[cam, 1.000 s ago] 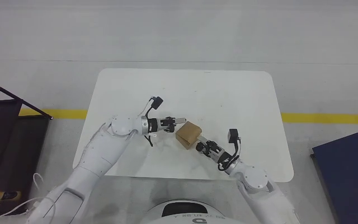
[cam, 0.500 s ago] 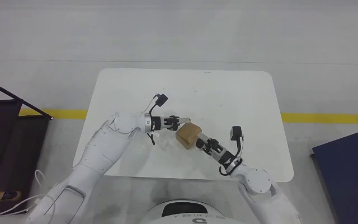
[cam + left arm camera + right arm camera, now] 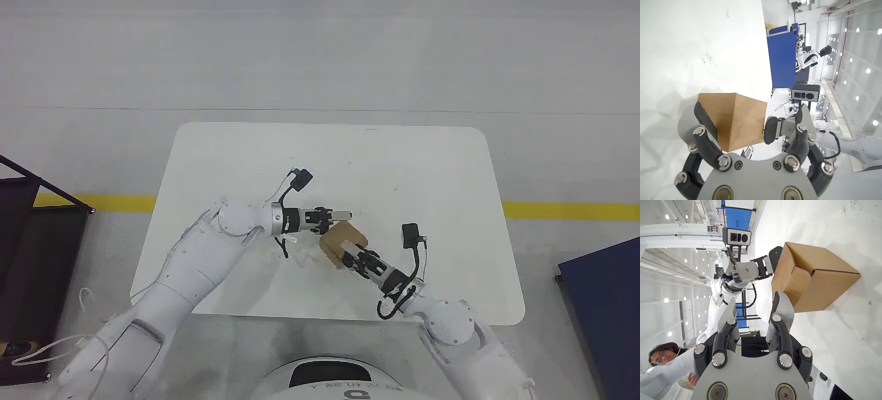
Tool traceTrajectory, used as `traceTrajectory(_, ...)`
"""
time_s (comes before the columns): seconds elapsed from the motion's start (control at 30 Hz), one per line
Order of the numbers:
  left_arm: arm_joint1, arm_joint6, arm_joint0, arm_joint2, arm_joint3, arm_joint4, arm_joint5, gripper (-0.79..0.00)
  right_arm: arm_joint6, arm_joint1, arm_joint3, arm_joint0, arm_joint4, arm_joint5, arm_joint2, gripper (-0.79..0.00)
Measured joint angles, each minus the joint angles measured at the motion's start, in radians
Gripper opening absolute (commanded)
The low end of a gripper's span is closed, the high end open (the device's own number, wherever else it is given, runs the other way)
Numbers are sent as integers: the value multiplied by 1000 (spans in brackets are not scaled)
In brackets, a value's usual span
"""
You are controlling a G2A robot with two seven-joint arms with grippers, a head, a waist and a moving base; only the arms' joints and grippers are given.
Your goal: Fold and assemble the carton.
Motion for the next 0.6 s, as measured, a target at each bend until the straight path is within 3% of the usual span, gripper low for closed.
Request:
traceTrajectory(0.27, -10, -4, -14, 11, 22, -16, -21, 0, -39, 3, -9, 5, -15, 20, 24, -354)
traceTrajectory(0.6, 1, 43, -15, -28, 21, 36, -24, 0, -38, 21, -116, -102, -44, 62, 113, -336)
